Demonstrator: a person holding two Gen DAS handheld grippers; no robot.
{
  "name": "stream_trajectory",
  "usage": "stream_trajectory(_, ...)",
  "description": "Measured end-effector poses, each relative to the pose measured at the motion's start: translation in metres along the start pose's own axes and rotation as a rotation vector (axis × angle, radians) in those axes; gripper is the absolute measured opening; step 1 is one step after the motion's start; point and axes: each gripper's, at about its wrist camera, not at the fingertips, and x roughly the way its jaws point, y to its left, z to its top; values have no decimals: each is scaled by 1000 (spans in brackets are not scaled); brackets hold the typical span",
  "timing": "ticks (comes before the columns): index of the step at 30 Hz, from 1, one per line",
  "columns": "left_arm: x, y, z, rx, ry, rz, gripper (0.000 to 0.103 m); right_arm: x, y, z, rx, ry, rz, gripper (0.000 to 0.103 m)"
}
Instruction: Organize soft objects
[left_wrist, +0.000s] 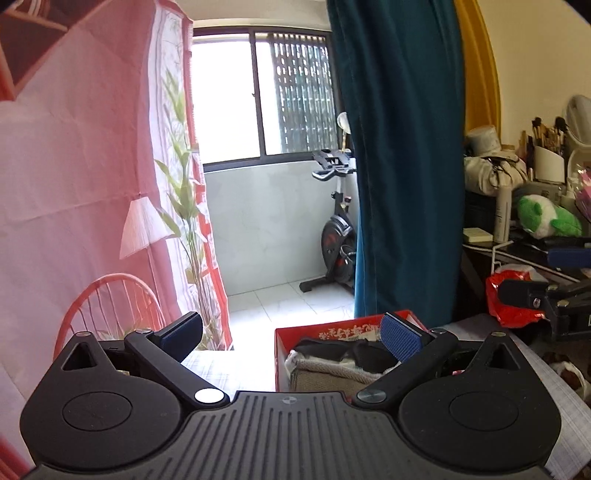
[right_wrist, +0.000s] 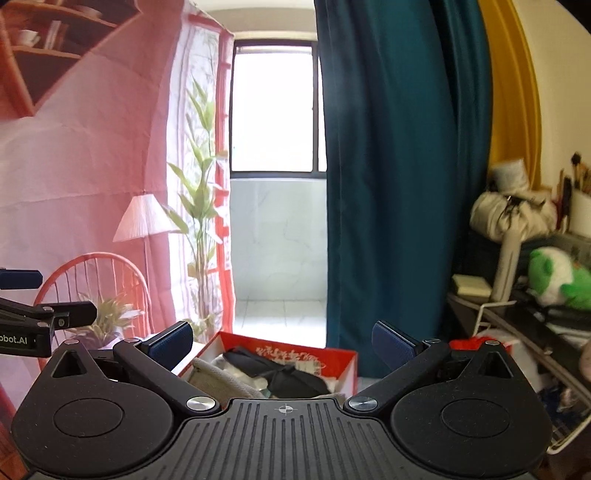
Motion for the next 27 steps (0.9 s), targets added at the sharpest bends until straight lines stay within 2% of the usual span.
stream_trajectory(4, -14, -3, -5, -14, -8, 25, 103, -22, 1, -5, 51, -37, 6, 103)
stream_trajectory(11, -36, -4, -10, -36, -40, 34, 103, -40, 1, -16, 69, -33, -33, 103)
stream_trajectory(17, -39, 3, -12, -82, -25, 32, 103, -46, 1, -18, 84, -23, -24, 103)
stream_trajectory(27, -41, 3, -15, -94, -18, 33, 103, -48, 4, -17, 88, -17, -23, 103)
